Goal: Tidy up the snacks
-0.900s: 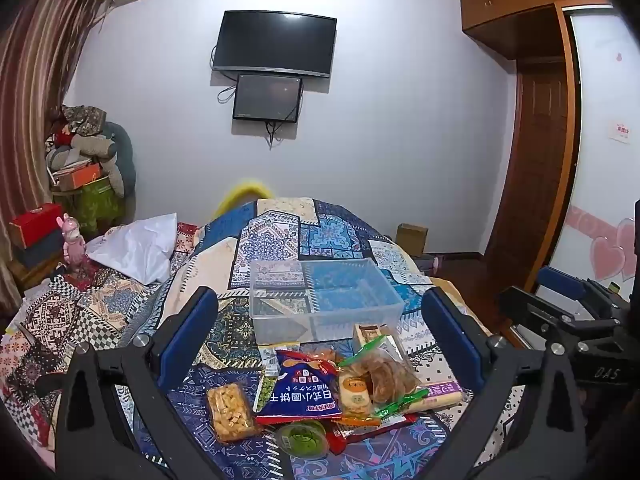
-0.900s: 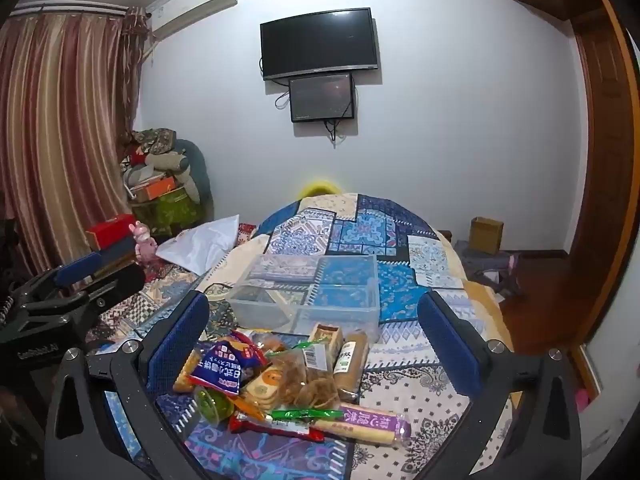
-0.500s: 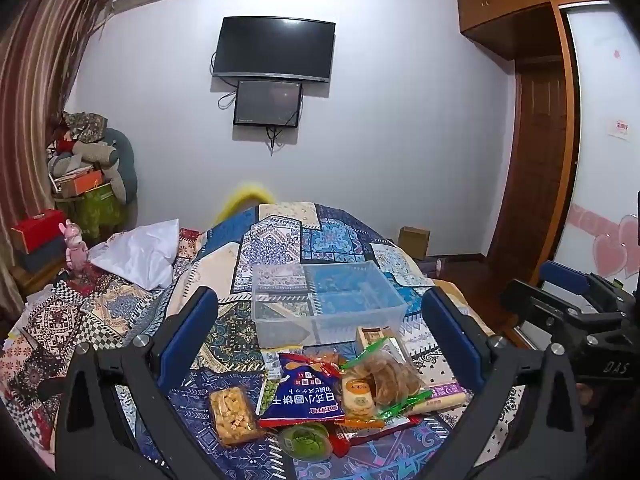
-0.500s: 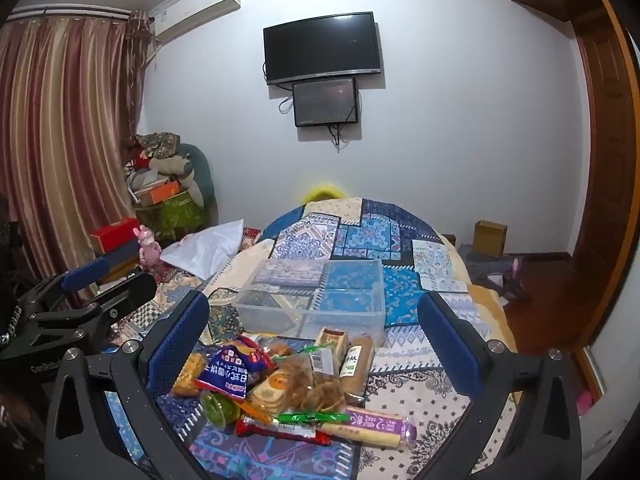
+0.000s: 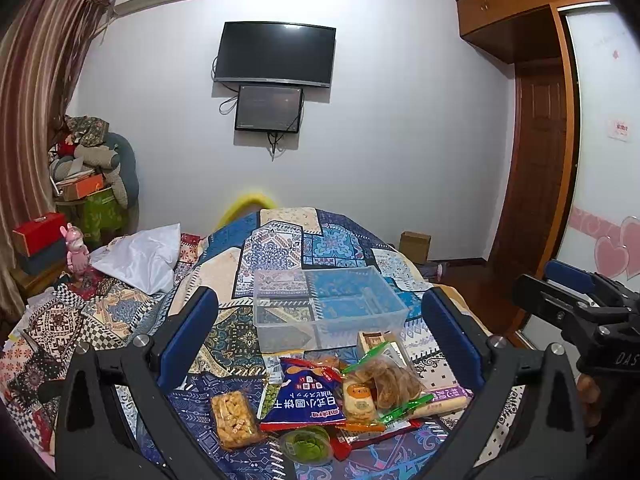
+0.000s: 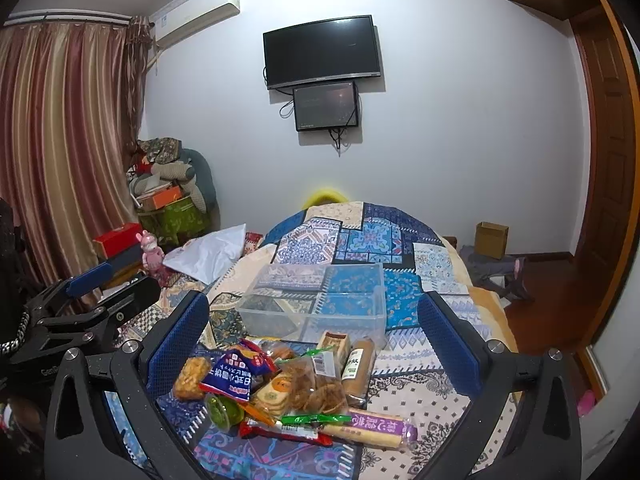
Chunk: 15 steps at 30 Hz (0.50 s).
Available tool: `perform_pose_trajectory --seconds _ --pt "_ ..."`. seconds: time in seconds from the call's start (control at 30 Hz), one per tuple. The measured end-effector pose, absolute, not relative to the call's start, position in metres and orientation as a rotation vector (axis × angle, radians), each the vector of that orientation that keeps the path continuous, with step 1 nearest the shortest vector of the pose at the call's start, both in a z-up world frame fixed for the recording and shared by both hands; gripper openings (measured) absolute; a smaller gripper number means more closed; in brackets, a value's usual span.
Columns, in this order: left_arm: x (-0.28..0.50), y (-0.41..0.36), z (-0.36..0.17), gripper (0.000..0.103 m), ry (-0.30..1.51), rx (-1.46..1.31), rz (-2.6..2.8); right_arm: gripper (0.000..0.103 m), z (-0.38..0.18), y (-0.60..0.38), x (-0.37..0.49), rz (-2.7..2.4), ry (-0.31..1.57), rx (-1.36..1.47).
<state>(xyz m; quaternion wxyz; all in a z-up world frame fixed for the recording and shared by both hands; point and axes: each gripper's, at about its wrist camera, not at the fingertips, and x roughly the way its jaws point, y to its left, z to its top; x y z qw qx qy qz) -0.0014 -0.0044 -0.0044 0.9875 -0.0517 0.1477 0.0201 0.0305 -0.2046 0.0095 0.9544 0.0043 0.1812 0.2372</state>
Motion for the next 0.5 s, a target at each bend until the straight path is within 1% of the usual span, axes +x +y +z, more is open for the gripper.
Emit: perform_pose_trajectory --seconds 0.5 --pt "-0.0017 -0.0053 -0.0036 0.103 0.295 -0.103 0.034 0.103 0.0089 -0.205 0.0318 0.471 0.368 0.014"
